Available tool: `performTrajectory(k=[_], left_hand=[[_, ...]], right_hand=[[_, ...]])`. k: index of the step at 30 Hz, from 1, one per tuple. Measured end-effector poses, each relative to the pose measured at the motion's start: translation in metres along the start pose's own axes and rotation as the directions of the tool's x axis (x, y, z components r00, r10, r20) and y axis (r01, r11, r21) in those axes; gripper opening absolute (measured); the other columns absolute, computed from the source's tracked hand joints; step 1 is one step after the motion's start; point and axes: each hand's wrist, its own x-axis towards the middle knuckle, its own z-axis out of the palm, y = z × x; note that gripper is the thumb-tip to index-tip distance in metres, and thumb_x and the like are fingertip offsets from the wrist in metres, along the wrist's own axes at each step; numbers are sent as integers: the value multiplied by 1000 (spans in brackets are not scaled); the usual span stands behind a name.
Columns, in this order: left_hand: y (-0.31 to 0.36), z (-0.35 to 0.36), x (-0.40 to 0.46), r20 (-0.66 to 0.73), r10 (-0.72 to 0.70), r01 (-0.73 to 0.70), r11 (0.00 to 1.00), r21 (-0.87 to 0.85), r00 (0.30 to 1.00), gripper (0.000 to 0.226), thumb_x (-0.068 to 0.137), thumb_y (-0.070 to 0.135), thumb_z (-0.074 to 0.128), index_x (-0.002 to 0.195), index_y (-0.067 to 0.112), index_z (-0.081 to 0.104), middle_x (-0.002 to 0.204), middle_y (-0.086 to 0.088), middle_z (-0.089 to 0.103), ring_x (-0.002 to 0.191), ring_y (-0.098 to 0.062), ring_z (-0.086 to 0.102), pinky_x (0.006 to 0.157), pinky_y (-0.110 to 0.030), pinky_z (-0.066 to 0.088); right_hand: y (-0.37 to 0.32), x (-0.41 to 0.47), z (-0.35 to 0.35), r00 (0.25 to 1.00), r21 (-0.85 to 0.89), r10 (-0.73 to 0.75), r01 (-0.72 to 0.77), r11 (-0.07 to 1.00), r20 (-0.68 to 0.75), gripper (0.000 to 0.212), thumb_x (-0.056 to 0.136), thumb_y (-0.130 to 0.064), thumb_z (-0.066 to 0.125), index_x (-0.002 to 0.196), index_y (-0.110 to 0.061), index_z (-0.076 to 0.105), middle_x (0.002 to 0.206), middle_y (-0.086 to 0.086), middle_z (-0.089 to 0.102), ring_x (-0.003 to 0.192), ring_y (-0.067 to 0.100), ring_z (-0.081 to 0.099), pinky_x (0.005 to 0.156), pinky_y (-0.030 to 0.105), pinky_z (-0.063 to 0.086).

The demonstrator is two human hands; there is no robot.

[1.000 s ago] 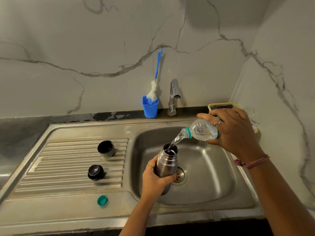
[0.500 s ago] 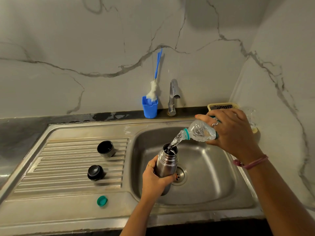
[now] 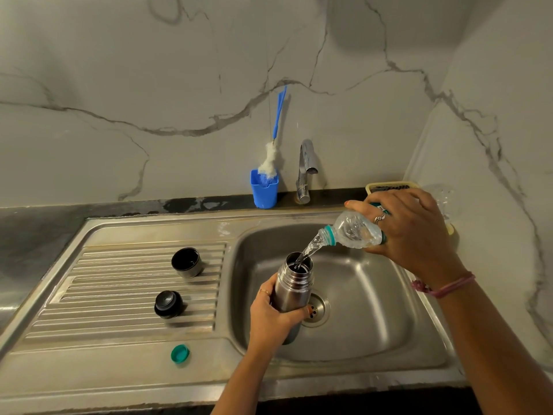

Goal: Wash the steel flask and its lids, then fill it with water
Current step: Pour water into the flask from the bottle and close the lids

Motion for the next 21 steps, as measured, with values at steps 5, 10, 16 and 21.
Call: performTrajectory(k=[5, 10, 16, 21], left_hand=[[0, 0, 1, 3, 3, -3, 1000, -1, 1000, 79, 54, 16, 95, 117, 43, 56, 115, 12, 65, 101, 3, 60, 89, -27, 53], [-2, 0, 1, 10, 1, -1, 1000, 1, 1000, 81, 52, 21, 95, 119, 43, 56, 117, 12, 65, 104, 0, 61, 92, -31, 53], [-3, 1, 2, 10, -1, 1, 1000, 3, 1000, 81, 50, 25, 94, 120, 42, 57, 117, 12, 65, 105, -2, 61, 93, -32, 54], [-1, 1, 1, 16, 5, -5, 1000, -3, 1000, 80, 54, 16, 95, 118, 42, 56, 115, 11, 66, 102, -1, 62, 88, -27, 53]], right_hand=[[1, 1, 0, 1000, -14, -12, 12, 1000, 7, 76, 63, -56, 82, 129, -27, 59, 108, 3, 64, 97, 26, 61, 90, 42, 38], [2, 2, 0, 999, -38, -32, 32, 999, 0, 79, 61, -56, 83, 130, -27, 57, 108, 4, 64, 97, 27, 61, 90, 42, 38], [5, 5, 0, 998, -60, -52, 51, 997, -19, 82, 58, -57, 84, 130, -27, 56, 108, 4, 63, 96, 27, 61, 87, 42, 40], [7, 6, 0, 997, -59, -63, 61, 996, -36, 82, 58, -54, 85, 130, -28, 54, 109, 4, 64, 96, 27, 61, 87, 42, 39]])
